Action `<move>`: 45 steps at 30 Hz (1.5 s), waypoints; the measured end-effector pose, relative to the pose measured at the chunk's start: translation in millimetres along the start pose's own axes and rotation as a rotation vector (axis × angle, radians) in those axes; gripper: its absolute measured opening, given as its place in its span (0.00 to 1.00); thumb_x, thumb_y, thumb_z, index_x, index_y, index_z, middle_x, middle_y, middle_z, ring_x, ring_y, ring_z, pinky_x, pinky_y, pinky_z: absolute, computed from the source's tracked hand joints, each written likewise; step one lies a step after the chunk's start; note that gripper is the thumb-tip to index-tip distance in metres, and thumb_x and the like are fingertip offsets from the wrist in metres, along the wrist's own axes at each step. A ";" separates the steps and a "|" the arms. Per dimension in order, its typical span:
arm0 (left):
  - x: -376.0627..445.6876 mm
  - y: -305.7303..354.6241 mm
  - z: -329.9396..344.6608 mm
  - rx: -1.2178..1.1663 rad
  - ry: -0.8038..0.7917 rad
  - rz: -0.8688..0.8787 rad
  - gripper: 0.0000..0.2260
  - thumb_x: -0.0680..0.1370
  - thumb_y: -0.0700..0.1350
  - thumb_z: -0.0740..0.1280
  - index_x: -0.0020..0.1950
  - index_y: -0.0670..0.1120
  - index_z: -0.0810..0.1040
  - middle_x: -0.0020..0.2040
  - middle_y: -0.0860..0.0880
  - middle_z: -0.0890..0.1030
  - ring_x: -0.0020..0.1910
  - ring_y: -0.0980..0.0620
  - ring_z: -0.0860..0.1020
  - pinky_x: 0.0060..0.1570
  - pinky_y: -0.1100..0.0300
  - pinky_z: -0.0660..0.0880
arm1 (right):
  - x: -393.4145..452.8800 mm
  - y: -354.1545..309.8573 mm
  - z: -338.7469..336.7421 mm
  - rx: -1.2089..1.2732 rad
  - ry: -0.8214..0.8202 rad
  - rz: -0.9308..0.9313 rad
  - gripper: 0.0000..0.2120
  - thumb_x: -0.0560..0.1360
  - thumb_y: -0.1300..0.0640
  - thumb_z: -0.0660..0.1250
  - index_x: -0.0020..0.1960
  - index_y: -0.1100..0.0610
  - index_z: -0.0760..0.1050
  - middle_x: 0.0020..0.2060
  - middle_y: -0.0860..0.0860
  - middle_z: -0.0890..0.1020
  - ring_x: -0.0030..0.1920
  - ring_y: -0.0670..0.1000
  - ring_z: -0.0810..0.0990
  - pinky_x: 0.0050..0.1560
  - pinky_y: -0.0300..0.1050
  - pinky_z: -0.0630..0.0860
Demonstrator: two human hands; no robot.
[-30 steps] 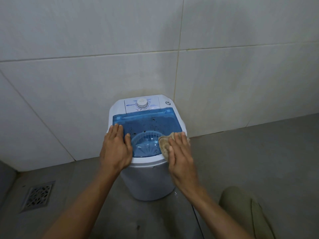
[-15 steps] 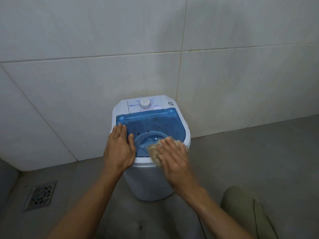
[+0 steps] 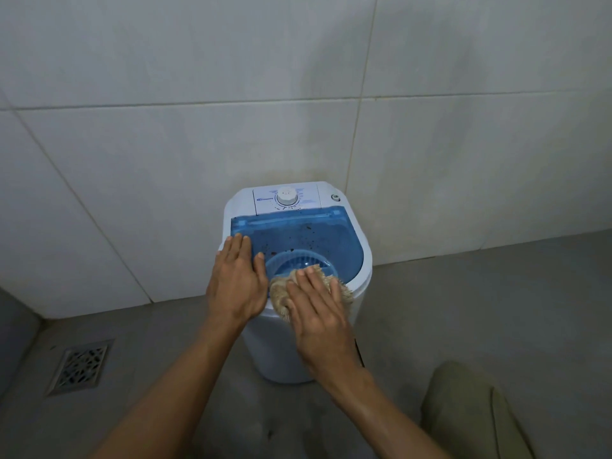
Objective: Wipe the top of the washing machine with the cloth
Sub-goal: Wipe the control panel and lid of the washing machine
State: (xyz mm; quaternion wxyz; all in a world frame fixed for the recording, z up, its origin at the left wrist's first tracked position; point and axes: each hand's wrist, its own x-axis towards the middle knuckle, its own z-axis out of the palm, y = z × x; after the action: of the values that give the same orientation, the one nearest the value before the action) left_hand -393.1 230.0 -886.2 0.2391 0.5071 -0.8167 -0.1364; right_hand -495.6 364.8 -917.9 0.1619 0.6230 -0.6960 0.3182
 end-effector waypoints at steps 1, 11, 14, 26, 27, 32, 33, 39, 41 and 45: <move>-0.2 -0.5 -0.3 0.000 -0.005 0.003 0.20 0.81 0.51 0.52 0.64 0.37 0.70 0.65 0.37 0.73 0.65 0.37 0.70 0.64 0.40 0.69 | -0.9 5.5 -1.1 0.009 0.005 -0.033 0.22 0.85 0.54 0.49 0.63 0.61 0.79 0.64 0.57 0.80 0.69 0.56 0.74 0.73 0.58 0.58; 0.9 -1.4 0.2 0.004 -0.004 0.014 0.23 0.80 0.52 0.50 0.63 0.38 0.70 0.66 0.38 0.73 0.66 0.38 0.69 0.66 0.42 0.67 | 36.3 79.6 -40.4 0.218 -0.235 0.288 0.19 0.84 0.55 0.54 0.72 0.55 0.70 0.74 0.50 0.69 0.77 0.47 0.57 0.76 0.49 0.46; 0.4 -2.3 0.3 0.003 -0.008 0.004 0.21 0.80 0.52 0.51 0.63 0.38 0.70 0.66 0.38 0.73 0.66 0.39 0.69 0.66 0.42 0.67 | 70.5 83.1 -39.9 0.157 -0.329 0.317 0.17 0.84 0.55 0.53 0.69 0.56 0.73 0.71 0.53 0.72 0.75 0.54 0.62 0.71 0.50 0.54; 0.4 -0.7 -0.4 -0.006 -0.005 0.006 0.22 0.81 0.51 0.51 0.65 0.38 0.70 0.68 0.39 0.73 0.69 0.40 0.68 0.68 0.43 0.65 | 46.1 78.0 -46.6 0.142 -0.448 0.253 0.25 0.83 0.47 0.49 0.79 0.52 0.56 0.80 0.50 0.54 0.79 0.48 0.48 0.78 0.48 0.43; 0.0 -0.5 -0.5 -0.006 -0.005 0.009 0.21 0.81 0.50 0.52 0.66 0.38 0.70 0.68 0.39 0.72 0.69 0.41 0.67 0.69 0.44 0.65 | 51.0 82.2 -44.9 0.141 -0.458 0.261 0.25 0.84 0.47 0.50 0.79 0.52 0.57 0.79 0.49 0.55 0.79 0.48 0.48 0.77 0.49 0.42; -1.5 1.3 -1.1 -0.003 -0.004 0.008 0.20 0.82 0.50 0.52 0.67 0.39 0.69 0.70 0.41 0.71 0.71 0.43 0.66 0.71 0.45 0.63 | 98.9 103.2 -26.5 0.059 -0.491 0.255 0.22 0.84 0.48 0.50 0.77 0.49 0.59 0.78 0.50 0.59 0.79 0.53 0.53 0.76 0.57 0.52; -2.0 1.6 -1.2 -0.005 -0.003 0.009 0.20 0.82 0.50 0.52 0.67 0.39 0.69 0.70 0.41 0.71 0.71 0.43 0.66 0.71 0.45 0.63 | 109.3 104.8 -22.8 0.064 -0.489 0.263 0.22 0.84 0.49 0.50 0.77 0.49 0.61 0.78 0.51 0.61 0.78 0.54 0.55 0.75 0.58 0.55; -1.4 3.1 -0.9 0.005 0.010 -0.001 0.21 0.81 0.51 0.51 0.66 0.39 0.70 0.68 0.41 0.73 0.69 0.42 0.68 0.69 0.44 0.65 | 148.8 83.8 2.8 0.029 -0.552 0.252 0.21 0.83 0.52 0.52 0.75 0.51 0.64 0.75 0.53 0.66 0.76 0.57 0.60 0.74 0.61 0.57; -0.6 2.2 0.0 0.001 0.018 -0.007 0.22 0.80 0.52 0.50 0.65 0.39 0.70 0.67 0.41 0.73 0.68 0.42 0.68 0.68 0.44 0.66 | 153.8 66.8 12.9 0.056 -0.579 0.173 0.20 0.83 0.51 0.52 0.74 0.50 0.65 0.75 0.52 0.67 0.76 0.56 0.60 0.74 0.61 0.57; 0.8 -0.5 3.2 0.000 0.018 -0.008 0.24 0.80 0.53 0.48 0.65 0.39 0.70 0.67 0.40 0.73 0.69 0.42 0.68 0.70 0.45 0.65 | 158.2 44.9 23.7 0.053 -0.618 0.068 0.22 0.83 0.48 0.50 0.76 0.49 0.63 0.77 0.50 0.63 0.78 0.54 0.56 0.76 0.59 0.54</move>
State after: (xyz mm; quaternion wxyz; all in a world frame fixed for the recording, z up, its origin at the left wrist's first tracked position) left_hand -394.7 229.0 -889.0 0.2460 0.5116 -0.8125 -0.1330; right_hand -562.2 229.6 -848.0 -0.0842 0.6704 -0.7243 0.1372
